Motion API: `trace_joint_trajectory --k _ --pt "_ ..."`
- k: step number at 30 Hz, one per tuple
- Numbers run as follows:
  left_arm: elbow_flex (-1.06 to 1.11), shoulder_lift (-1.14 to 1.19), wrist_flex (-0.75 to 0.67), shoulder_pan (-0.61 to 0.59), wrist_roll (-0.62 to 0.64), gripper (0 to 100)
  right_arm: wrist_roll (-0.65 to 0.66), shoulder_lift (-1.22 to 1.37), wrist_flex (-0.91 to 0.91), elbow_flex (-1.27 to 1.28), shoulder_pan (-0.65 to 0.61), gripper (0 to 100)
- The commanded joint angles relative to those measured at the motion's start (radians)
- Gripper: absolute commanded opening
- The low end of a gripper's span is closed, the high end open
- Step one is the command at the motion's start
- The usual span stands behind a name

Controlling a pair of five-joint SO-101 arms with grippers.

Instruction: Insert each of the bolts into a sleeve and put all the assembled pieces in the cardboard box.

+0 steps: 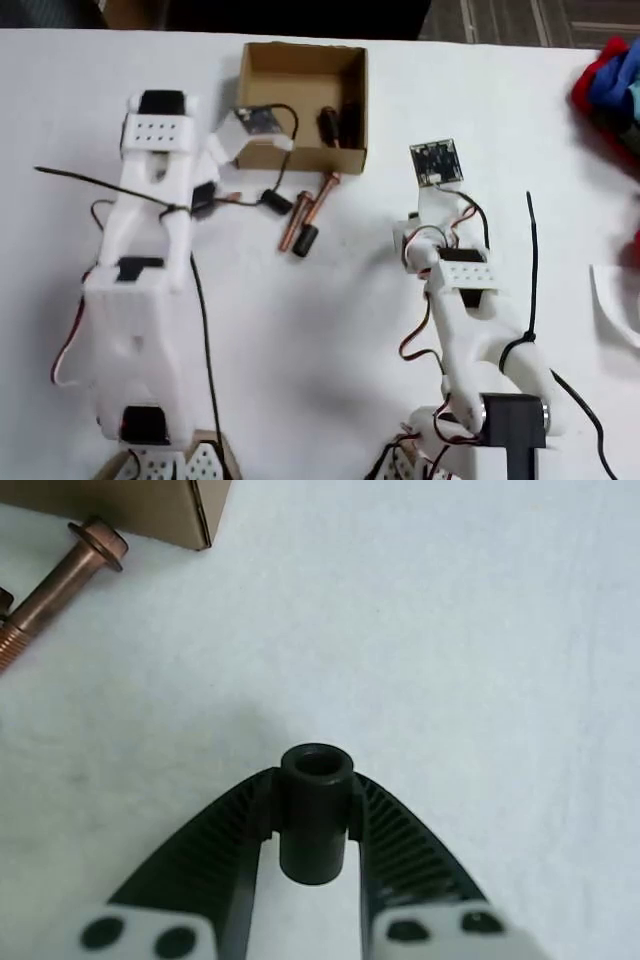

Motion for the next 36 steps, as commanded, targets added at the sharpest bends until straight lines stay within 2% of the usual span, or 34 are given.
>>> trace_joint_trajectory --k 1,7,14,24,36 --pt "0.189 -0.224 0.017 0.017 -0.132 2 0.003 -0.045 -0.036 -0.017 -0.002 1.9" --pt "0.384 -0.382 0.012 0.081 -0.304 2 0.003 -0.044 -0.041 -0.017 0.001 1.9" --pt "0.506 -0.385 -0.026 0.198 -0.519 2 0.003 -0.048 -0.038 -0.014 0.002 1.9" --pt "0.745 -0.385 -0.256 0.198 -0.531 2 0.003 -0.047 -0.039 -0.014 0.001 1.9" --pt "0.759 -0.387 -0.396 0.143 -0.516 3 0.003 -0.045 -0.039 -0.014 0.002 1.9"
